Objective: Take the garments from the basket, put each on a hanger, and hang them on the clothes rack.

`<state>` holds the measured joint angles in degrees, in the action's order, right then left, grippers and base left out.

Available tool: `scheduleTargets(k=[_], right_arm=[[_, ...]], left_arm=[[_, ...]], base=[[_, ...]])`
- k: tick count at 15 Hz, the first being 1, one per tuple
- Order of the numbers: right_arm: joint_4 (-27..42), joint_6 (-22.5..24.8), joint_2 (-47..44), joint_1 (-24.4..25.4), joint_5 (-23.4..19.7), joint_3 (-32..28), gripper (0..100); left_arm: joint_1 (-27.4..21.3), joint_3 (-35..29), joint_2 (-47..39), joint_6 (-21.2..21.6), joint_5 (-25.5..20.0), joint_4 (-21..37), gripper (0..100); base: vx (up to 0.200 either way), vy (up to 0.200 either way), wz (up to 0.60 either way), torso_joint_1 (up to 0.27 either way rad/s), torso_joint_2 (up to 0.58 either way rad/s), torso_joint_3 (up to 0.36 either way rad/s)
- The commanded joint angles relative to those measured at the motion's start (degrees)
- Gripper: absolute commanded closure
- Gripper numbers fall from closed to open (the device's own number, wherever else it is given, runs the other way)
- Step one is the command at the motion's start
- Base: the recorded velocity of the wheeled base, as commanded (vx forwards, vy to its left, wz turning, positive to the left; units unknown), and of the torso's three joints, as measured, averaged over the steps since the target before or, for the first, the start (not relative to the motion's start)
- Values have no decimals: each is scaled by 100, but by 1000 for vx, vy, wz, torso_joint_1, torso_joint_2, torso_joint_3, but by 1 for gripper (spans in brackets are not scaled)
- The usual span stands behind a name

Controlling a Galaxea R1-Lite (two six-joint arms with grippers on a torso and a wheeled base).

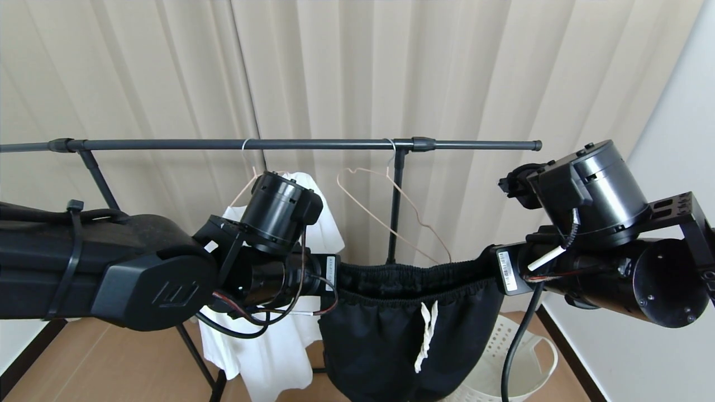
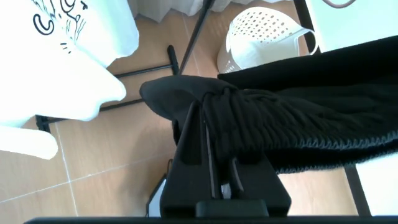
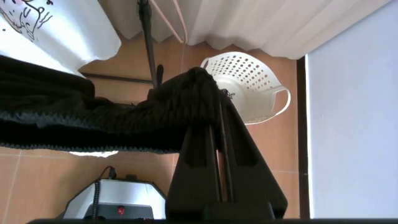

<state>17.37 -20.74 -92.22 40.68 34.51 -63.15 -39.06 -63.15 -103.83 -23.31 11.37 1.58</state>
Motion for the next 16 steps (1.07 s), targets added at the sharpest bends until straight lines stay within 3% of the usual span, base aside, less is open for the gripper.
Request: scheduleTargets(k=[1,5,16], right_arm=[[21,-1,11,1,3,4,100],[117,105,11,-7,214,66,100],[109,254,161,-7,240,206,100]], left_arm=[[-5,48,3,-16,5,0,100],[-84,92,-24,-7,-12,0,100],[-163,74,108,2,40,0,100]], base=[[0,0,0,0,0,0],[0,0,0,0,0,0],[0,0,0,0,0,0]])
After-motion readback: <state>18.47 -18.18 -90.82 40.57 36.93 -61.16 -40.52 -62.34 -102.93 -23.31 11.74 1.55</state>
